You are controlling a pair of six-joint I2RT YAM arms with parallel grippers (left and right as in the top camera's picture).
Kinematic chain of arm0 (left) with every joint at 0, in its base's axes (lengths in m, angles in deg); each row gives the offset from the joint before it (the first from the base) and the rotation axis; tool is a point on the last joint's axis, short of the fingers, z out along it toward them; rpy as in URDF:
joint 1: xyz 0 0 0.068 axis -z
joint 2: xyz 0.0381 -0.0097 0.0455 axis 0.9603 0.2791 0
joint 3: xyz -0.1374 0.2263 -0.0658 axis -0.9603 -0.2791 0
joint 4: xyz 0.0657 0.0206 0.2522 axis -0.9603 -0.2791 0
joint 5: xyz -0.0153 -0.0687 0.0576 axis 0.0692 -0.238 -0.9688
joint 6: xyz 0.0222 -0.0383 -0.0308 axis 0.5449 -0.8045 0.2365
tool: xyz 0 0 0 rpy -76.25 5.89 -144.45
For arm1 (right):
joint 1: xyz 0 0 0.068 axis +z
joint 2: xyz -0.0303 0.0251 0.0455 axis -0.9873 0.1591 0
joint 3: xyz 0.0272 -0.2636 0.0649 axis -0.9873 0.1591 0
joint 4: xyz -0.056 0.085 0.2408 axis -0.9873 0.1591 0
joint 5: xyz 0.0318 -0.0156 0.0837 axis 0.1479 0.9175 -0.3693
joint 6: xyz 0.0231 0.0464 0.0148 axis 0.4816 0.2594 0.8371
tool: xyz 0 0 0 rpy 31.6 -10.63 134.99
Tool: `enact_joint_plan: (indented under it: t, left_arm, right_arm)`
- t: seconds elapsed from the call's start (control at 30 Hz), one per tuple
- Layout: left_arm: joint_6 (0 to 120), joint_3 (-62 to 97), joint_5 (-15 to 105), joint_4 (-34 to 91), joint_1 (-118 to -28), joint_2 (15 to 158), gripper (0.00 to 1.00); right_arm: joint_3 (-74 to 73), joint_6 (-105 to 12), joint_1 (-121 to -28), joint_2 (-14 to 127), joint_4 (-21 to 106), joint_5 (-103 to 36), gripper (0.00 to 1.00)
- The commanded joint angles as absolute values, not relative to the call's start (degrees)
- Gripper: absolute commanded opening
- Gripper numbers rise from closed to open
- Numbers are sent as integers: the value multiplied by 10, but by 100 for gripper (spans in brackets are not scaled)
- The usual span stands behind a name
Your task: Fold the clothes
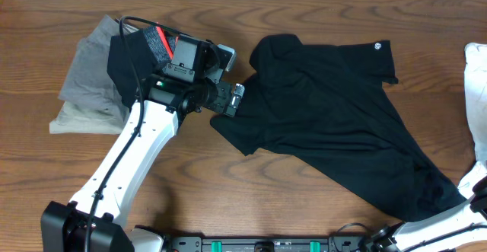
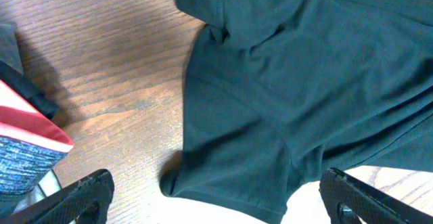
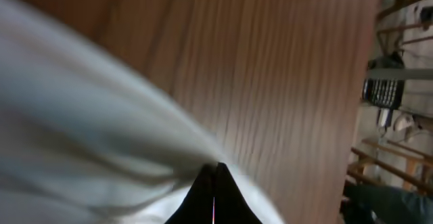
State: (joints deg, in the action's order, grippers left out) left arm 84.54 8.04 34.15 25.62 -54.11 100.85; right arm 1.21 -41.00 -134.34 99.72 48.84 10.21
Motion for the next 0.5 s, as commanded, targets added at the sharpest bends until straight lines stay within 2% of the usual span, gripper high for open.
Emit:
enact_joint_plan:
  t: [0.0, 0.2, 0.37, 0.47]
  left_arm:
    - [855, 90, 347, 256, -539, 1009, 98]
    - [855, 90, 347, 256, -539, 1009, 98]
    - [855, 90, 347, 259, -539, 1009, 98]
    - [855, 90, 347, 261, -539, 1009, 98]
  right_arm:
    - [-37, -437, -1340, 999, 486, 91, 3]
    - [-79, -592, -1339, 999, 551, -189, 5]
    - [-39, -660, -1340, 999, 567, -346, 2]
    - [-17, -682, -1340, 999, 566, -370, 1]
